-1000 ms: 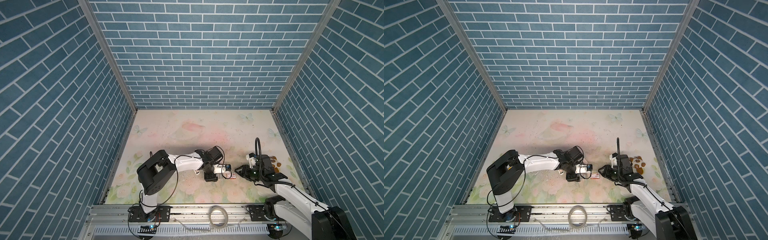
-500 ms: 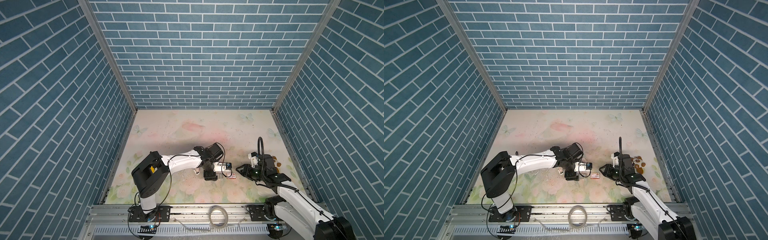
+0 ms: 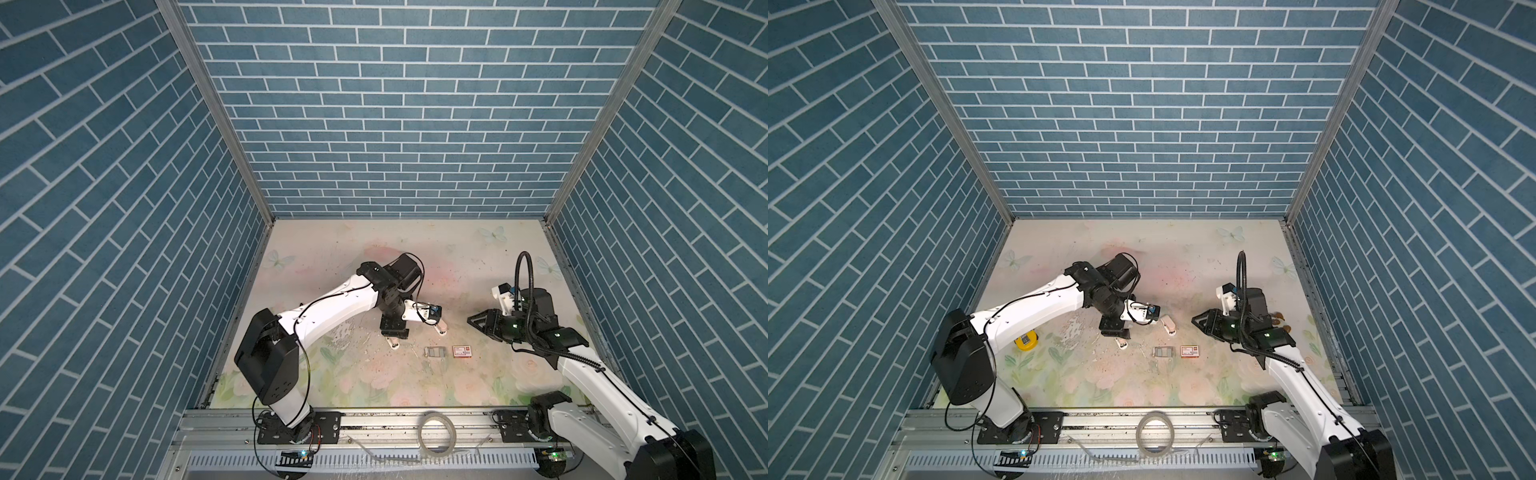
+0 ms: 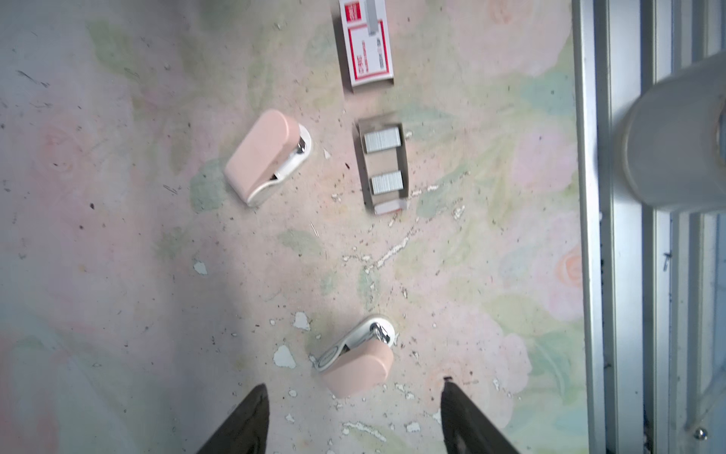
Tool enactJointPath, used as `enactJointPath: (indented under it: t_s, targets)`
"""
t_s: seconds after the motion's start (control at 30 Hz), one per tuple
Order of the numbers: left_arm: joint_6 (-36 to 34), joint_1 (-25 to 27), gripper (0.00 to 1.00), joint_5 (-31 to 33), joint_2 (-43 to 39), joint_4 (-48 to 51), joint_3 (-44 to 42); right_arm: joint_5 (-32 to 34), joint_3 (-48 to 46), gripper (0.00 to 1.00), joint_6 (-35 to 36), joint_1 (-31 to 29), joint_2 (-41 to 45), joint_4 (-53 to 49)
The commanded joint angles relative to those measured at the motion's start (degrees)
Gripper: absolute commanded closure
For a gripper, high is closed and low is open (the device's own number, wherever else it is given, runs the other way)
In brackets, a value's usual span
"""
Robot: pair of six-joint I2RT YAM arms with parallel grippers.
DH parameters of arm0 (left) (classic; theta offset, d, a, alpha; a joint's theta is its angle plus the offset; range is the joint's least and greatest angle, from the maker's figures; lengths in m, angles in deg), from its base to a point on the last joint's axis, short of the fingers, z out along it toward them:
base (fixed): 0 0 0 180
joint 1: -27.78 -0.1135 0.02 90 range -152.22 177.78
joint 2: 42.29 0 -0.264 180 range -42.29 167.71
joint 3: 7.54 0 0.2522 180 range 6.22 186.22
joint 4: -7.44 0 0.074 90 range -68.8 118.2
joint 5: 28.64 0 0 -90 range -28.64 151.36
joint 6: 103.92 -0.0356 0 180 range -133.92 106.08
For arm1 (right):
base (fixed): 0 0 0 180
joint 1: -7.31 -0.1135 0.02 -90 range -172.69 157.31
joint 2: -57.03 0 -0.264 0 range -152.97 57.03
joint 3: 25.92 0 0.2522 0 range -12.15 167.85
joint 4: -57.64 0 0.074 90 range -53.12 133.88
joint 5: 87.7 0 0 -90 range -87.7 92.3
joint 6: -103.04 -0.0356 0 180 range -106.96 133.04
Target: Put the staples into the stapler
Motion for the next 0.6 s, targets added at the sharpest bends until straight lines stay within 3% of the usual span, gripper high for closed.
enactJointPath:
  t_s: [0.0,0.37,0.57]
  targets:
    - [-8.2,-0.6,0.30,1.6,0.7,3.9,-2.5,-0.9,1.7,0.66,1.2,0.2,-3.1,1.1]
    - [-14.8,-0.8,0.31,2.2,4.2,-2.2,-6.0,2.1,3.0,0.66,-0.6,0.2,-9.4,7.0]
    - [-13.9,-0.8,0.37,2.6,5.5,-6.3,-8.3,3.6,2.2,0.68,-1.0,0.1,-9.0,8.0]
